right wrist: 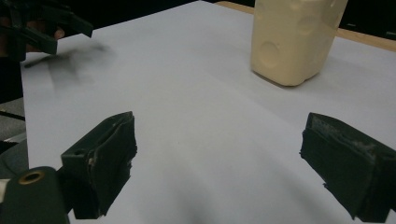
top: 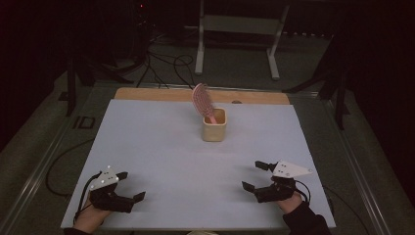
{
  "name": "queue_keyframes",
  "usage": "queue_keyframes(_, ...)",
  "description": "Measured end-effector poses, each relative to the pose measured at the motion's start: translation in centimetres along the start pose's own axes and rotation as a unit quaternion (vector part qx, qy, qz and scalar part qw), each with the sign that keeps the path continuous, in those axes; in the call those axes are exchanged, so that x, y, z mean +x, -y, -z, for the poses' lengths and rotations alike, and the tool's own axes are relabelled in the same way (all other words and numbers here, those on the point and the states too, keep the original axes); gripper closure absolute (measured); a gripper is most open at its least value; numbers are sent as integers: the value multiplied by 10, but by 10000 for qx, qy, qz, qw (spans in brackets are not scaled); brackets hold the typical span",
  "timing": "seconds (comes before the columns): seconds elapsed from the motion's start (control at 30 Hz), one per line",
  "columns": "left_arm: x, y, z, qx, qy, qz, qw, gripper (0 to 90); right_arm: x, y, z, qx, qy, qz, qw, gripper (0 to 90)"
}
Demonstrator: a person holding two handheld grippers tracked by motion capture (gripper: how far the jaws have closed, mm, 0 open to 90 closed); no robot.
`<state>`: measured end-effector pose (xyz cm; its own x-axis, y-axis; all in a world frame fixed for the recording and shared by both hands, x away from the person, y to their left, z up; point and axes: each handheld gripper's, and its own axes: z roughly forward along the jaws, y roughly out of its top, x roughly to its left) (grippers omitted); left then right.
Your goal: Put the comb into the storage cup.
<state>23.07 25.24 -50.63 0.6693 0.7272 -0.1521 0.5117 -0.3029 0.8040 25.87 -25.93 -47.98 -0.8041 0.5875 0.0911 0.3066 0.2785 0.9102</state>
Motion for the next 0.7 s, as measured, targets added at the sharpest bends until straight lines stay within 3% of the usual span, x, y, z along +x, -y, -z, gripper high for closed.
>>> queue_keyframes(0.13, 0, 4, 4, -39, -154, 91, 9998, 2, 0, 0, 0, -13, -1, -14, 10000, 99)
queue_keyframes(0.37, -2, 4, 4, -93, -406, 76, 9991, 2, -2, 1, 0, 5, 14, -6, 10000, 99)
queue_keyframes(0.7, -2, 5, 2, -85, -354, 78, 9993, 2, -3, 2, -3, 34, -3, -17, 10000, 100)
